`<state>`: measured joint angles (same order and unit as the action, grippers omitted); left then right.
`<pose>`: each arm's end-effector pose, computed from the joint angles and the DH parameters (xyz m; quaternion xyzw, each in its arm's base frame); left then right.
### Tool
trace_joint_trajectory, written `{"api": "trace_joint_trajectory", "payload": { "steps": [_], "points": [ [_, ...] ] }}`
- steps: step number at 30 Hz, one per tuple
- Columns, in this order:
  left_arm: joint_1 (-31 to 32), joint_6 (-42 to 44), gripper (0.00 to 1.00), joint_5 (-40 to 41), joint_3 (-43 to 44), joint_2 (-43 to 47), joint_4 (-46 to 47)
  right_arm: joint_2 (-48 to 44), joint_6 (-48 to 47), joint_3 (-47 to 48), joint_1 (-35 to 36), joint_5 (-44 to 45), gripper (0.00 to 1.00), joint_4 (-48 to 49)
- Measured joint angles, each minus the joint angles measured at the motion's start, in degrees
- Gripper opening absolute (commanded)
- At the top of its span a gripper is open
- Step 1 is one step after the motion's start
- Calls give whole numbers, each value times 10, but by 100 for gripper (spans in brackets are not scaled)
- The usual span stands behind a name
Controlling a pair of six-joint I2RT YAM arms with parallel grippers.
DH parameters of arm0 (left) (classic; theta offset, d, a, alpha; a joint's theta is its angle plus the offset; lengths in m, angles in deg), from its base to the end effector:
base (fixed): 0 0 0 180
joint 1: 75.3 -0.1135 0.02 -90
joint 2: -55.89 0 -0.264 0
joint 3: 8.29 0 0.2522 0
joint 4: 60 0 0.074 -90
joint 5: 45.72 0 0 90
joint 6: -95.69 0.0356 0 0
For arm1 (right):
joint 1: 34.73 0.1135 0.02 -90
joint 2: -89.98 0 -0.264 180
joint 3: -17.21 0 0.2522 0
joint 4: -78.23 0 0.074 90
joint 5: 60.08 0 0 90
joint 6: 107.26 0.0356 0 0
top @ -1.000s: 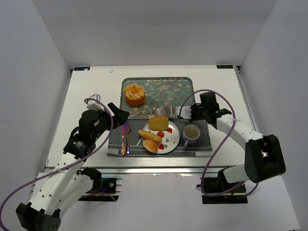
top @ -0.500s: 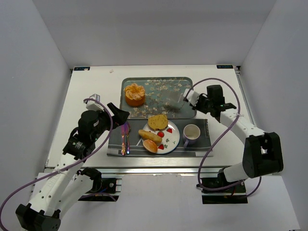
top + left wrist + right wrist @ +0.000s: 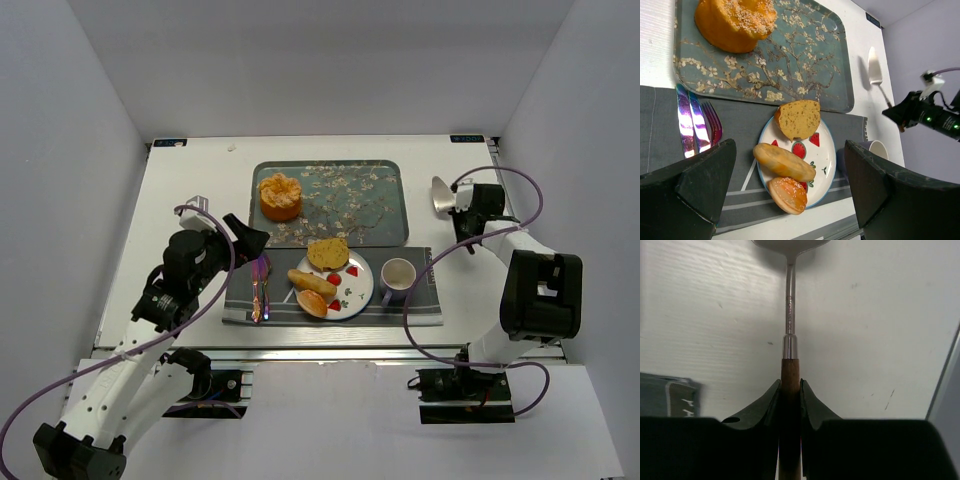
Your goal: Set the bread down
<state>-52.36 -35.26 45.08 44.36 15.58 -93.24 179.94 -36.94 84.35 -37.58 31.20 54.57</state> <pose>0.1544 -0.0648 0.2991 -0.1328 0.8128 -0.2952 0.4843 0.3273 -0.0171 0.2002 -0.1318 0.9193 -0.0826 0.3615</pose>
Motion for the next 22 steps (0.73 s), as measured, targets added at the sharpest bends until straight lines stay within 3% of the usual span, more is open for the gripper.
{"api": "trace_joint_trajectory", "payload": {
  "steps": [3,4,9,13,22],
  "points": [
    [0,0,98,0,0,-5,5,17,16,-17,-17,11,0,-5],
    [0,0,98,0,0,-6,7,22,17,-20,-22,14,9,-5],
    [0,0,98,0,0,-6,7,42,15,-22,-41,-6,33,-2],
    [0,0,98,0,0,-6,11,43,8,-18,-63,-36,60,-12],
    [0,0,98,0,-6,-6,21,-28,-2,0,-85,-77,67,-37]
  ]
}}
